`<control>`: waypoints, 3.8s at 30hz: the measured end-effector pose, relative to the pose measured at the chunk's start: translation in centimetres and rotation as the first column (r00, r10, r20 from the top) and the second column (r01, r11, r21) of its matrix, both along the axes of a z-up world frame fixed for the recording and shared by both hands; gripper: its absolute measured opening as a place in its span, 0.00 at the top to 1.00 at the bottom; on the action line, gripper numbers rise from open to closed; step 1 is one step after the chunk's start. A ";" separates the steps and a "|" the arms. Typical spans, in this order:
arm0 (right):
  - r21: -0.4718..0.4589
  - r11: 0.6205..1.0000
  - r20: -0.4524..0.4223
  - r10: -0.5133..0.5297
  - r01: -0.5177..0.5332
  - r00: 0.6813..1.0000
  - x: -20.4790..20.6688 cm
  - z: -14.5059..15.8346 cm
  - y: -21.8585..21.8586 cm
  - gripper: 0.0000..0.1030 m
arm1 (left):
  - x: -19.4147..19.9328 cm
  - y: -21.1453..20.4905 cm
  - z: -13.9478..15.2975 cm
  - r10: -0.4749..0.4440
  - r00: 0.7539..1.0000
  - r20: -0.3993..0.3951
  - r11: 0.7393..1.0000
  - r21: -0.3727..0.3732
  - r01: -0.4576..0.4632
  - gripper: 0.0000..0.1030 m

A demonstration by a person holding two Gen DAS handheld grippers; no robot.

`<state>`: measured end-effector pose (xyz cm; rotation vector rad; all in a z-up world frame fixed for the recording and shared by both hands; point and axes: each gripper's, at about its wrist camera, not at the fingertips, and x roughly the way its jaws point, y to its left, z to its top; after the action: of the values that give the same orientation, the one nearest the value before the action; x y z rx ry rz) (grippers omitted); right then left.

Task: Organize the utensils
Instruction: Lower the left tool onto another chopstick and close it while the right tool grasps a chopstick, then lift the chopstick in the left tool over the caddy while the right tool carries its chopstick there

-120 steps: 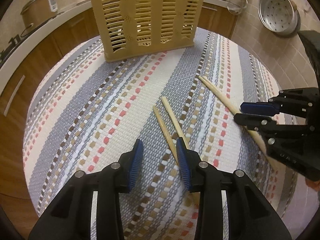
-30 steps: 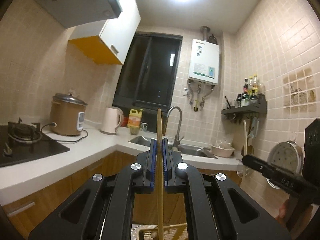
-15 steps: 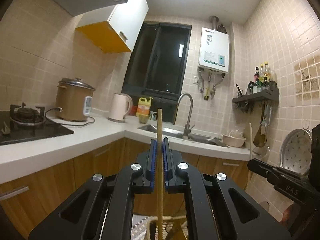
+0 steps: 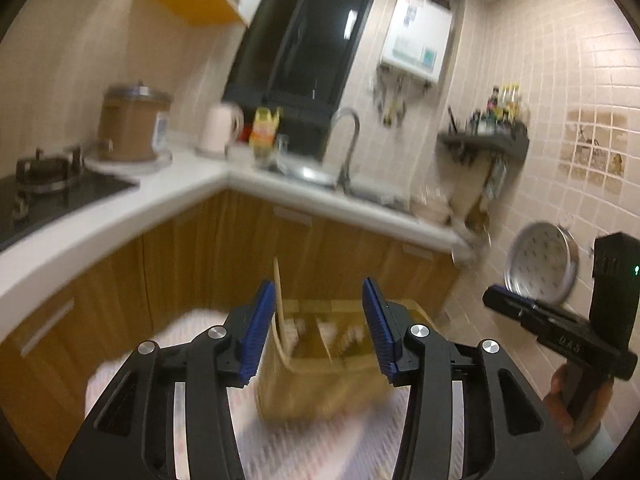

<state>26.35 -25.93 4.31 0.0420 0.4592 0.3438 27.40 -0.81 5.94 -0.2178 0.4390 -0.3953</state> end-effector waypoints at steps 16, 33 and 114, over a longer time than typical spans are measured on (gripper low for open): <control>-0.125 0.975 -0.738 0.032 -0.183 0.674 -2.6 -15.9 4.7 0.83 | -3.7 -3.4 -15.9 -0.147 0.747 -0.648 0.948 0.122 0.293 0.60; -0.230 0.947 -0.674 0.010 -0.223 0.739 -5.2 -17.9 6.6 0.83 | -5.4 -4.6 -18.1 -0.079 0.779 -0.621 0.916 0.263 0.303 0.60; 0.132 0.987 0.273 -0.129 0.096 0.953 5.9 6.4 0.5 0.96 | 2.6 -2.5 5.3 0.092 0.924 0.371 0.990 -0.131 -0.046 0.96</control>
<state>32.24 -25.44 10.66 0.1315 0.1531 0.2590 30.04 -3.33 11.29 -0.2670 0.0281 -0.3839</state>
